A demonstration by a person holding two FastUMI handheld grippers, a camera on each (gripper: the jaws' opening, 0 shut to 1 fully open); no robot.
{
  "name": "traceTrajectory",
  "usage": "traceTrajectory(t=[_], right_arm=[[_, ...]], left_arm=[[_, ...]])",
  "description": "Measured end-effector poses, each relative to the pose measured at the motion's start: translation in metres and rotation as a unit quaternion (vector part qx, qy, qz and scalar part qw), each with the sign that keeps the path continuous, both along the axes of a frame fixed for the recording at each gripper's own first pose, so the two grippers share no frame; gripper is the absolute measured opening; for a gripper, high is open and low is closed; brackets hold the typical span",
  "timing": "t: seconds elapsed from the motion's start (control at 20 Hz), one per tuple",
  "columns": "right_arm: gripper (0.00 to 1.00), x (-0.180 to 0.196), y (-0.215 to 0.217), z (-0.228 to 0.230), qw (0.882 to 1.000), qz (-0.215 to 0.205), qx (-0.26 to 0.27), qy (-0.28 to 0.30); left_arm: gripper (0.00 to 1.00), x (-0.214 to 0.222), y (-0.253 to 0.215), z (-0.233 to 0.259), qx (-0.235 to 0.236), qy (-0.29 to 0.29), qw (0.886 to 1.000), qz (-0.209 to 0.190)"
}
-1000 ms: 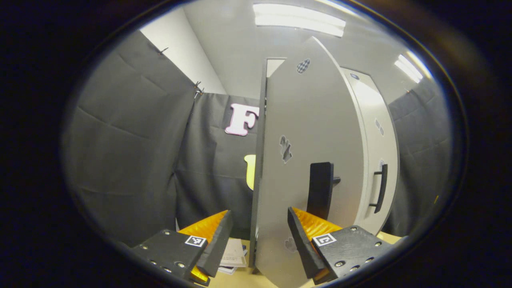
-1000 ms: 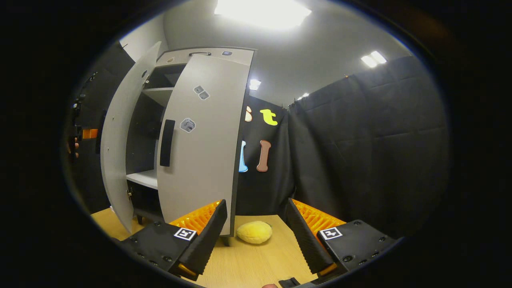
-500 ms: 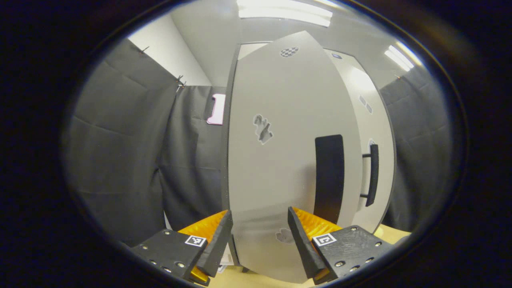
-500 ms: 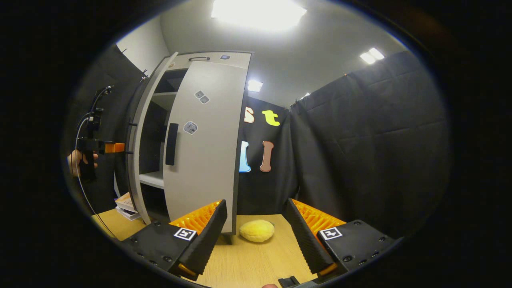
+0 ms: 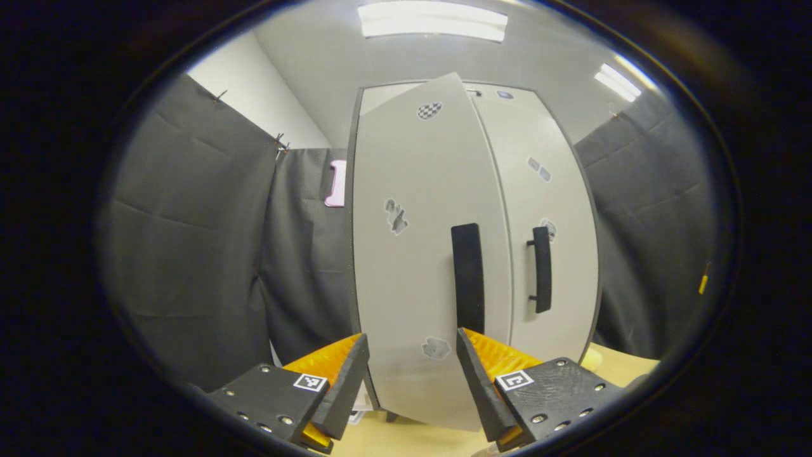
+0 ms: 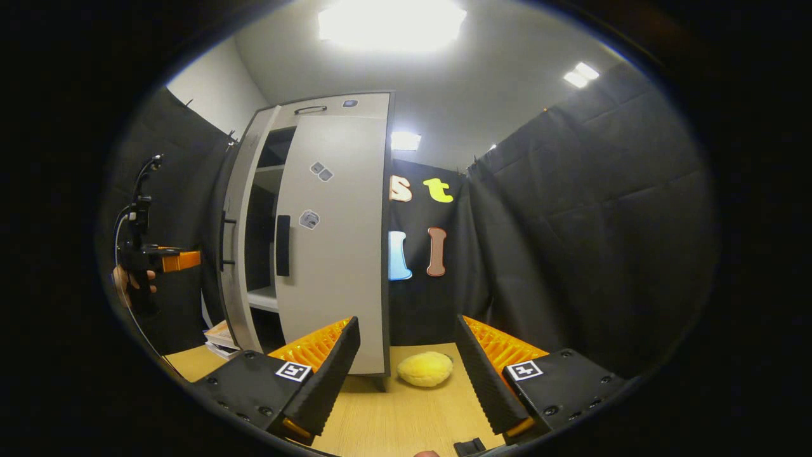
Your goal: Grasp the bottle in the cabinet with the left hand and place it on the coaster, then close the right door with the right hand and the left door with the left hand.
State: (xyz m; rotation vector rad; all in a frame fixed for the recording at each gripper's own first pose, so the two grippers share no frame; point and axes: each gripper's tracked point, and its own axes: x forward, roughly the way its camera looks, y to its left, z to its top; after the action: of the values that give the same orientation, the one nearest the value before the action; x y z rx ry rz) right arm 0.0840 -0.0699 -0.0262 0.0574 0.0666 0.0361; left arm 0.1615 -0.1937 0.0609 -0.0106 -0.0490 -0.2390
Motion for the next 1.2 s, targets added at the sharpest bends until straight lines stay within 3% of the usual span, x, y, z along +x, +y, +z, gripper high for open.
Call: traceTrajectory(t=[0.1,0.15,0.2,0.25,0.3,0.5,0.55,0.6,0.65,0.7,0.85,0.9,0.95,1.05,1.2], right_arm=[[0.95,-0.005,0.003,0.004,1.000,0.017,0.006,-0.003],[0.96,-0.007,0.005,0.005,1.000,0.023,0.008,-0.005],[0.96,-0.010,0.007,0.006,1.000,0.027,0.011,-0.005],[0.96,-0.013,0.015,0.006,0.999,0.034,0.015,-0.003],[0.96,-0.017,0.023,0.006,0.999,0.041,0.018,-0.002],[0.96,-0.031,0.033,0.013,0.999,0.052,0.012,-0.008],[0.96,-0.034,0.036,0.016,0.998,0.053,0.012,-0.010],[0.96,-0.037,0.039,0.018,0.998,0.054,0.014,-0.010],[0.96,-0.043,0.043,0.018,0.998,0.056,0.016,-0.009],[0.96,-0.046,0.048,0.021,0.998,0.060,0.017,-0.010],[0.92,-0.059,0.057,0.026,0.998,0.061,0.014,-0.014],[0.96,-0.063,0.061,0.028,0.998,0.062,0.015,-0.016],[0.96,-0.067,0.065,0.027,0.998,0.064,0.016,-0.016],[0.92,-0.072,0.074,0.027,0.997,0.068,0.020,-0.014],[0.96,-0.081,0.083,0.027,0.997,0.072,0.024,-0.014]], left_arm=[[0.87,-0.032,0.010,-0.004,0.005,-0.002,1.000,0.005],[0.75,-0.046,0.016,-0.006,0.006,-0.002,1.000,0.008],[0.74,-0.059,0.022,-0.007,0.006,-0.001,1.000,0.011],[0.87,-0.070,0.028,-0.010,0.010,-0.001,1.000,0.013],[0.75,-0.081,0.035,-0.011,0.015,-0.001,1.000,0.017],[0.75,-0.112,0.056,-0.014,0.025,-0.003,0.999,0.021],[0.81,-0.120,0.061,-0.014,0.025,-0.004,0.999,0.021],[0.81,-0.126,0.065,-0.014,0.024,-0.003,0.999,0.021],[0.75,-0.133,0.070,-0.015,0.024,-0.002,1.000,0.021],[0.81,-0.140,0.075,-0.015,0.024,-0.003,1.000,0.020],[0.81,-0.160,0.088,-0.017,0.028,-0.008,0.999,0.017],[0.74,-0.166,0.091,-0.018,0.030,-0.008,0.999,0.016],[0.81,-0.171,0.094,-0.022,0.032,-0.007,0.999,0.014],[0.81,-0.181,0.102,-0.024,0.035,-0.007,0.999,0.014],[0.81,-0.188,0.112,-0.029,0.030,-0.005,0.999,0.016]])
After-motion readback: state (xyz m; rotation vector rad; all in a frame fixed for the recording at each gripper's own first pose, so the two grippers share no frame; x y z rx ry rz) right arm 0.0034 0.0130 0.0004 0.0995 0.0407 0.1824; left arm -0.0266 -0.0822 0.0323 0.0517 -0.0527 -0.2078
